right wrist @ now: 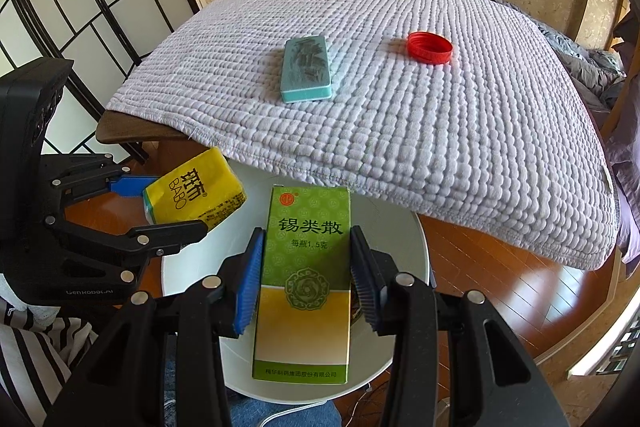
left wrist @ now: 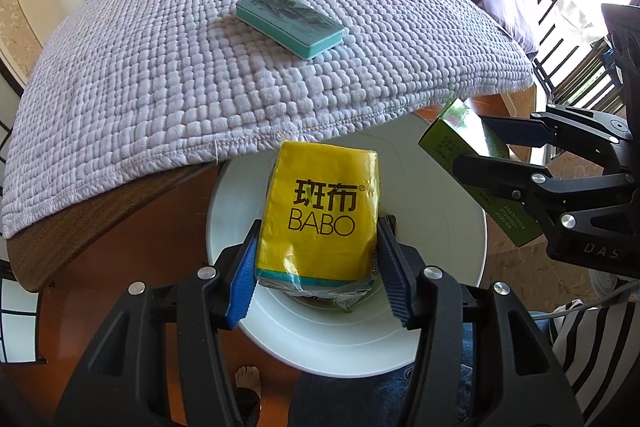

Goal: Collect trash
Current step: 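Carry the green medicine box and yellow BABO packet over the white bin, then open both tools to drop the box and packet into the bin, then grasp the red bottle cap with the right tool while the left tool grasps the teal case, then carry the red cap and teal case over the white bin with both tools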

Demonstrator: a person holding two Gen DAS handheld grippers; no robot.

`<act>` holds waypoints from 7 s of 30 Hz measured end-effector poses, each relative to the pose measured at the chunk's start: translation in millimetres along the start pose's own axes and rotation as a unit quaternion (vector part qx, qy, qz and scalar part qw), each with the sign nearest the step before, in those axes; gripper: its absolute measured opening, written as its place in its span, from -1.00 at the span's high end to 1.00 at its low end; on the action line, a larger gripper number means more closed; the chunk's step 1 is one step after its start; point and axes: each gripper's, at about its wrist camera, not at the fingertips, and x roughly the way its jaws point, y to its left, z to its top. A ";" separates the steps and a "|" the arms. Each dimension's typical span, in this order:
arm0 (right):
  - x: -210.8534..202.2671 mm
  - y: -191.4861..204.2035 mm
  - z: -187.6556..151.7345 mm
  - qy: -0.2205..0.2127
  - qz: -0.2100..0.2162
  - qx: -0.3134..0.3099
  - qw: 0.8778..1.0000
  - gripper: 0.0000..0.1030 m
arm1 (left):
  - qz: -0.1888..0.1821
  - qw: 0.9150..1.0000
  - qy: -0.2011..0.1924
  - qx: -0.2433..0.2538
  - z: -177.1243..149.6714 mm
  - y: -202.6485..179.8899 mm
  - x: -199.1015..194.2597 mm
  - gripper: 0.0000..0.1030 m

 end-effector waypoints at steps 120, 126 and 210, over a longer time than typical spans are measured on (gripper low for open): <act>81.4 -108.2 151.0 -0.054 -0.043 -0.047 0.997 0.09 | 0.110 0.981 -0.060 -0.145 160.6 -0.3 38.9 0.03; 71.2 -102.7 143.1 -0.052 -0.033 -0.066 0.996 0.09 | 0.113 0.986 -0.055 -0.109 156.6 1.2 35.2 0.05; -11.4 -1.4 -5.4 -0.008 -0.006 -0.020 1.000 0.09 | -0.004 0.999 -0.020 0.036 31.1 -21.5 -36.9 0.15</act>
